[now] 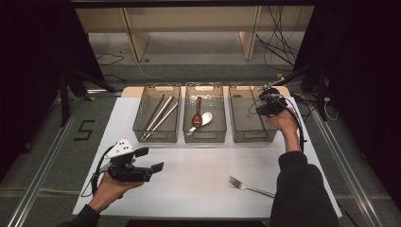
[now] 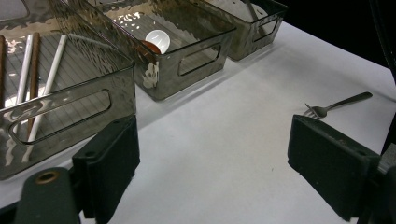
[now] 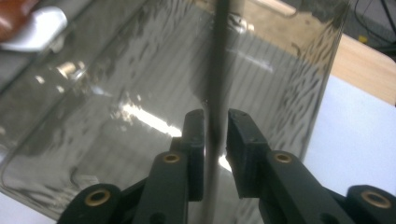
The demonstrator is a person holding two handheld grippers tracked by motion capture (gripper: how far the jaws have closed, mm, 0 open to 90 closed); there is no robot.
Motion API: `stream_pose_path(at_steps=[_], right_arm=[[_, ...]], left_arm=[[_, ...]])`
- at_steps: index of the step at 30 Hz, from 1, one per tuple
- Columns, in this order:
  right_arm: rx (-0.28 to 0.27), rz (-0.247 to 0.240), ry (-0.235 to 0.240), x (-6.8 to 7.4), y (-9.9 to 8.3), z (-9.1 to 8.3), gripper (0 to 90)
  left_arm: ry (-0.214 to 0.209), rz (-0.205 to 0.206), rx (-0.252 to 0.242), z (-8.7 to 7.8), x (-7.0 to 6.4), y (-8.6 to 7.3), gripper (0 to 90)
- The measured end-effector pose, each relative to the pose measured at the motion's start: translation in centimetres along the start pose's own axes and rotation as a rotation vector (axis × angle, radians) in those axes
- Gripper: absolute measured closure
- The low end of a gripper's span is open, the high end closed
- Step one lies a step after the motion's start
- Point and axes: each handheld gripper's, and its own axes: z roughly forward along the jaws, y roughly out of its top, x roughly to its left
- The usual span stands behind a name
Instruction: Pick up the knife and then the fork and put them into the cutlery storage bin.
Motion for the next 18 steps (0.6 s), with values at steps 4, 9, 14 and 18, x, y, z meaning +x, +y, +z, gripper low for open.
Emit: stream_pose_path(at_steps=[4,9,14,18], right_arm=[[-0.011,-0.011,0.01,0.2,0.2,-0.6,72.5],[-0.028,-0.012,0.034,0.3,0.0,-1.4,66.8],[-0.042,-0.037,0.07,1.2,-0.2,-2.4,57.0],[-0.048,-0.062,0.121,2.3,-0.4,-3.3,51.5]], left_arm=[[-0.001,0.01,0.003,0.0,-0.1,0.0,16.1],[-0.002,0.007,0.006,0.0,0.0,0.0,16.0],[-0.002,0.009,0.01,0.1,0.0,0.0,16.1],[0.0,0.003,0.004,0.0,0.0,0.0,16.1]])
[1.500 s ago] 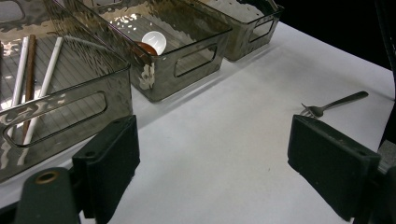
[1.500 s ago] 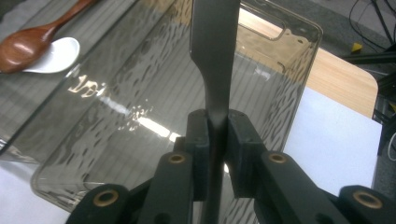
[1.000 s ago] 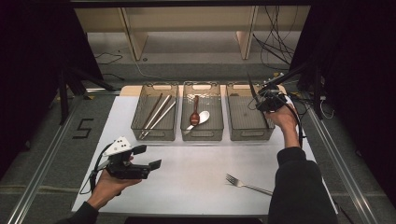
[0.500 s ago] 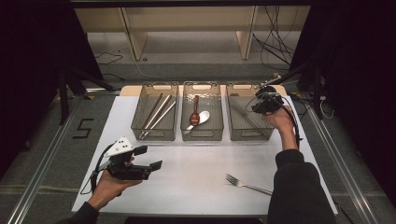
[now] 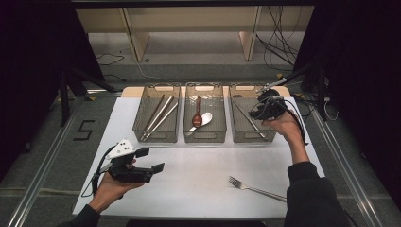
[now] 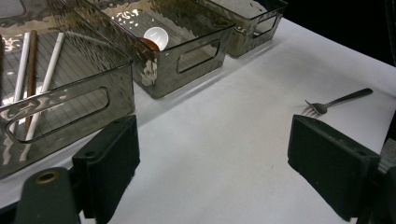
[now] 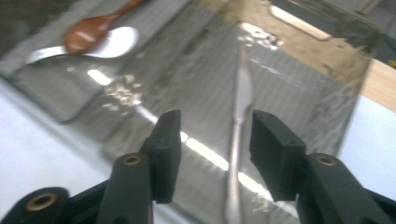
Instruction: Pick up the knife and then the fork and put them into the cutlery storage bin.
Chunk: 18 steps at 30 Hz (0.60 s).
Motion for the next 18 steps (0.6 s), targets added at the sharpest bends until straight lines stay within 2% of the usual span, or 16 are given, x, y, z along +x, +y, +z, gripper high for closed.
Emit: stream_pose_path(at_steps=[5,12,18], right_arm=[[0.006,-0.032,0.055,1.8,-0.6,-1.0,43.5],[-0.002,-0.096,0.109,4.5,-2.4,-2.7,38.6],[0.003,-0.103,0.155,6.0,-4.6,-3.3,35.9]], left_arm=[[0.002,0.003,0.004,0.0,0.0,0.0,16.0],[0.007,0.004,-0.003,-0.1,0.1,0.0,16.0],[0.004,0.005,-0.008,-0.1,-0.1,0.0,16.0]])
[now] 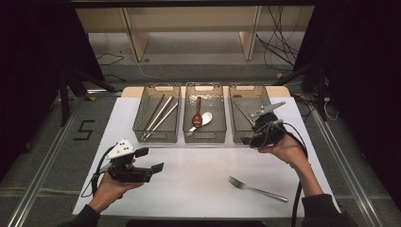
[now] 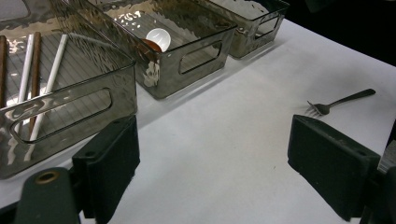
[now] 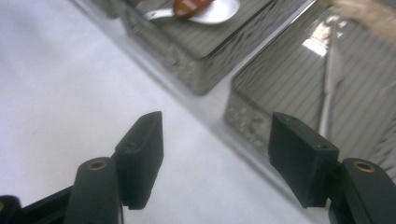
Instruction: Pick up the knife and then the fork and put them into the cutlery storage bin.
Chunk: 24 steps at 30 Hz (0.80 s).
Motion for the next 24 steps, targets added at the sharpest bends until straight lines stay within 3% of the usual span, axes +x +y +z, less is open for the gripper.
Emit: stream_pose_path(at_steps=[14,24], right_arm=[[0.071,-0.014,0.042,2.4,-2.7,0.0,31.5],[0.181,-0.044,0.073,3.6,-4.5,0.7,31.4]], left_arm=[[0.0,0.018,0.002,0.0,-0.1,-0.1,16.0],[-0.001,0.019,-0.001,0.0,-0.1,-0.1,16.0]])
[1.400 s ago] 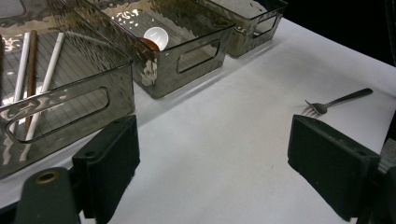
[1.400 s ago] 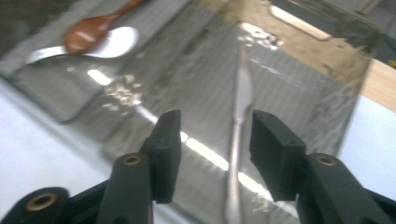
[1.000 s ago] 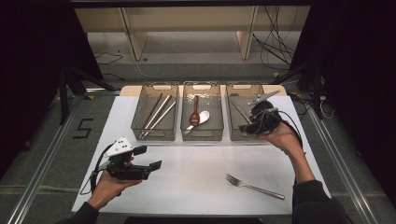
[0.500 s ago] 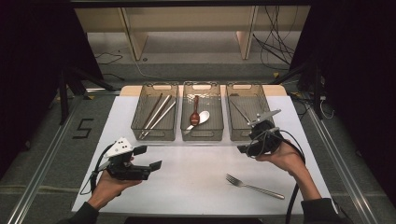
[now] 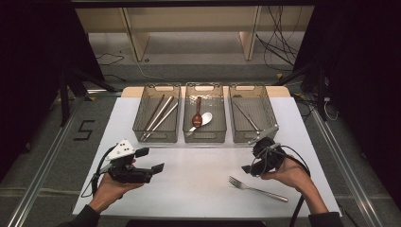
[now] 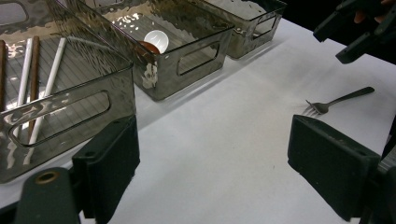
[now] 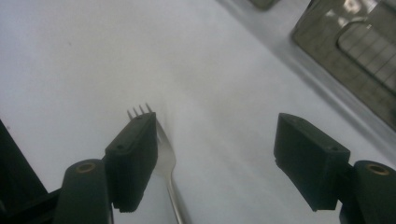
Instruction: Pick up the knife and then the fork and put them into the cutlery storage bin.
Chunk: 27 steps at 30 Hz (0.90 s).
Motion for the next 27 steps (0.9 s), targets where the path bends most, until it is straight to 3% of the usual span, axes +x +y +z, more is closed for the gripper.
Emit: stream_pose_path(at_steps=[8,17,27], right_arm=[[0.06,-0.019,0.008,0.8,-1.3,0.5,33.7],[0.156,-0.049,0.028,1.5,-2.7,1.4,42.3],[0.249,-0.058,0.013,1.6,-4.1,2.4,52.9]], left_arm=[[-0.001,-0.003,-0.002,0.0,0.0,0.0,16.0],[0.001,-0.004,-0.005,-0.1,0.0,0.0,16.0],[-0.001,-0.003,-0.003,0.0,0.0,0.0,15.9]])
